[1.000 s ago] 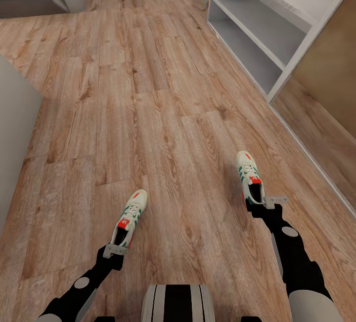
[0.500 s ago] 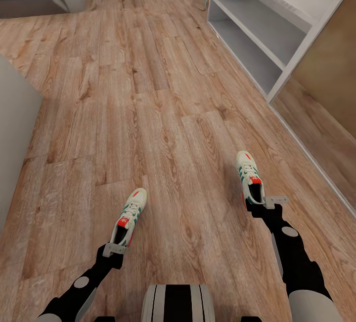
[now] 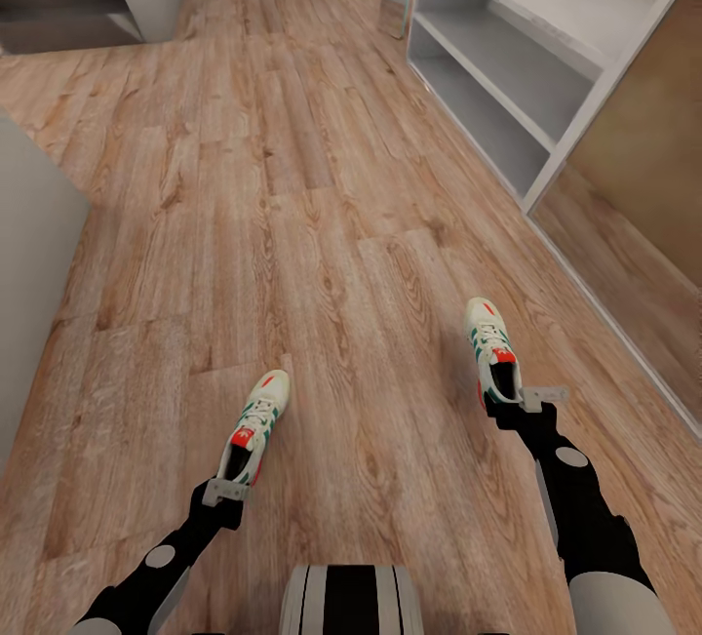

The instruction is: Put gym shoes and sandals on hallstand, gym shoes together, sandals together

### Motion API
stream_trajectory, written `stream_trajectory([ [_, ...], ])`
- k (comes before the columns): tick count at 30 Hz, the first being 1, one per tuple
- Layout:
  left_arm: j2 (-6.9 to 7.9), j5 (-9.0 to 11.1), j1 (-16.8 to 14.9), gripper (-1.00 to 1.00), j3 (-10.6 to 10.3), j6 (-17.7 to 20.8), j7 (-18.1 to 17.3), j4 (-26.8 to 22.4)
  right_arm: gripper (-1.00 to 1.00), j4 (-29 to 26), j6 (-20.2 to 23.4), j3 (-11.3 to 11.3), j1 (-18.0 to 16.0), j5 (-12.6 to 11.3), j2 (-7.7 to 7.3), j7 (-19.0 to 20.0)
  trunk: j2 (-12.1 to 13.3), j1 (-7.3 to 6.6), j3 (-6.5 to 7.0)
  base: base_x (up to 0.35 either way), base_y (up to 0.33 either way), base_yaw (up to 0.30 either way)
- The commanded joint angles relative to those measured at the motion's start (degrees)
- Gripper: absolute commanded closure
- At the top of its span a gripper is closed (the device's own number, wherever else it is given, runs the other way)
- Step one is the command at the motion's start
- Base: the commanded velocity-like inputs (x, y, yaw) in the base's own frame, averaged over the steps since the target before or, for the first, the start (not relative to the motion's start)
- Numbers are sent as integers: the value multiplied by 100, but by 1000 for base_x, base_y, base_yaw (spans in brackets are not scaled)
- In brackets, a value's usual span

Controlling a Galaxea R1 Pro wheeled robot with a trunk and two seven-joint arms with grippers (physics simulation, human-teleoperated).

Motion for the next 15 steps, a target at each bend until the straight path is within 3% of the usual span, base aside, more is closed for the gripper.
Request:
stream_trajectory([
  [1,3,-28,-2,100,-21,-25,14,4,100,-8,23,-15,-2,48,3,40,0,-3,20,0,0,0],
  [15,8,-20,-4,100,-13,-22,95,-6,100,11,23,-15,-4,55,3,40,19,-39,330,0,0,0],
])
